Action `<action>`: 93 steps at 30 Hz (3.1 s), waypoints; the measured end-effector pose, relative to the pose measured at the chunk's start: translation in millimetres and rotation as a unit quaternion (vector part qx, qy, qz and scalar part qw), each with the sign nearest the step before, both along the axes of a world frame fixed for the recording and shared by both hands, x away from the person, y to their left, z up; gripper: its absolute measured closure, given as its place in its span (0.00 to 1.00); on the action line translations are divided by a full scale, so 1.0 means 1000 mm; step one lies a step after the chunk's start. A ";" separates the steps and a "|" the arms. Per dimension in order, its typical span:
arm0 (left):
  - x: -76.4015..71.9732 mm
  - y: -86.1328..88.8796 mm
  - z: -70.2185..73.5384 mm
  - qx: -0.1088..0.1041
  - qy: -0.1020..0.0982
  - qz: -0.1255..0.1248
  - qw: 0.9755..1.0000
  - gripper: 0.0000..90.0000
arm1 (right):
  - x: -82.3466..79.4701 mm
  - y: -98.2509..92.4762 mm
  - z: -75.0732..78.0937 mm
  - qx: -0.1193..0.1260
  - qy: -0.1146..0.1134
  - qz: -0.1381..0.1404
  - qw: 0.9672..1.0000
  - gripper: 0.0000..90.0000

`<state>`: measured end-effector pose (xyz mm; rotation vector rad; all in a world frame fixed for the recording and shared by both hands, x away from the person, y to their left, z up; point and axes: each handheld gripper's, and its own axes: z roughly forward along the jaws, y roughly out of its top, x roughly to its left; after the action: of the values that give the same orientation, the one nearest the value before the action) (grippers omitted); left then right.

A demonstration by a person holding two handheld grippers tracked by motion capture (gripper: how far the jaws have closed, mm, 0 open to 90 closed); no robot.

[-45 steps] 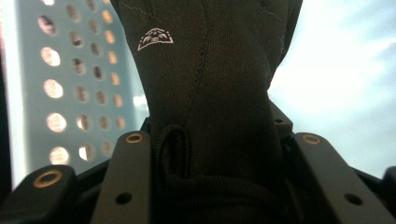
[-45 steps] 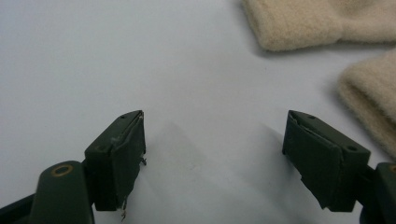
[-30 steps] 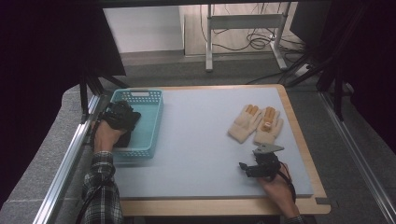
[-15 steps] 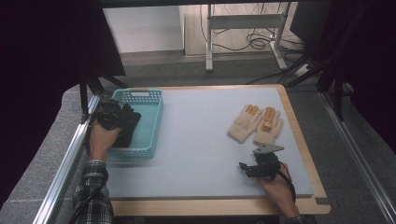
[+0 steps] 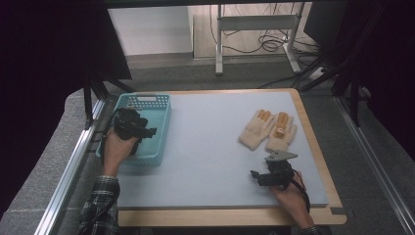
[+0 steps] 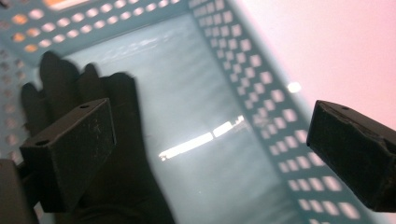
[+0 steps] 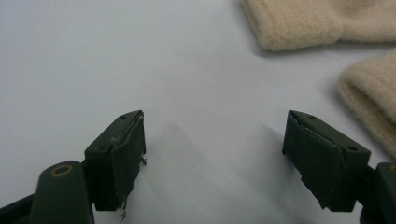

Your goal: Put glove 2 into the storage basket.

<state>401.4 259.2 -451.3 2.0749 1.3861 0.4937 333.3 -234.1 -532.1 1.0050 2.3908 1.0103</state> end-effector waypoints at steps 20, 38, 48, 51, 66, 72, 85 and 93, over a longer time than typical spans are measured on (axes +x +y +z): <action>-0.041 -0.076 0.001 -0.048 -0.049 -0.098 0.993 0.02 | 0.000 0.000 0.000 0.000 0.001 0.000 1.000 0.23; -0.092 -0.148 -0.042 -0.061 -0.068 -0.181 0.979 0.02 | 0.000 0.000 0.000 0.000 0.000 0.000 1.000 0.23; -0.102 -0.157 -0.083 -0.012 -0.044 -0.168 0.985 0.02 | 0.000 0.001 0.000 -0.002 0.002 -0.009 1.000 0.18; -0.101 -0.156 -0.089 -0.010 -0.037 -0.168 0.985 0.02 | 0.001 0.001 0.000 -0.003 0.003 -0.010 1.000 0.18; -0.098 -0.152 -0.096 -0.025 -0.016 -0.161 0.987 0.01 | 0.001 -0.001 0.001 0.004 0.006 -0.017 1.000 0.22; -0.098 -0.152 -0.096 -0.024 -0.019 -0.161 0.987 0.02 | 0.008 -0.009 0.004 0.031 0.021 -0.018 0.999 0.29; -0.098 -0.153 -0.096 -0.026 -0.019 -0.159 0.987 0.02 | 0.059 -0.012 0.041 0.039 0.000 -0.047 0.998 0.42; -0.098 -0.152 -0.096 -0.026 -0.019 -0.159 0.987 0.02 | 0.110 0.001 0.051 0.027 -0.007 -0.073 0.997 0.48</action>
<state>303.3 106.7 -547.7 2.1778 1.0073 0.3571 442.9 -232.8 -481.5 1.1678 2.2530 1.0294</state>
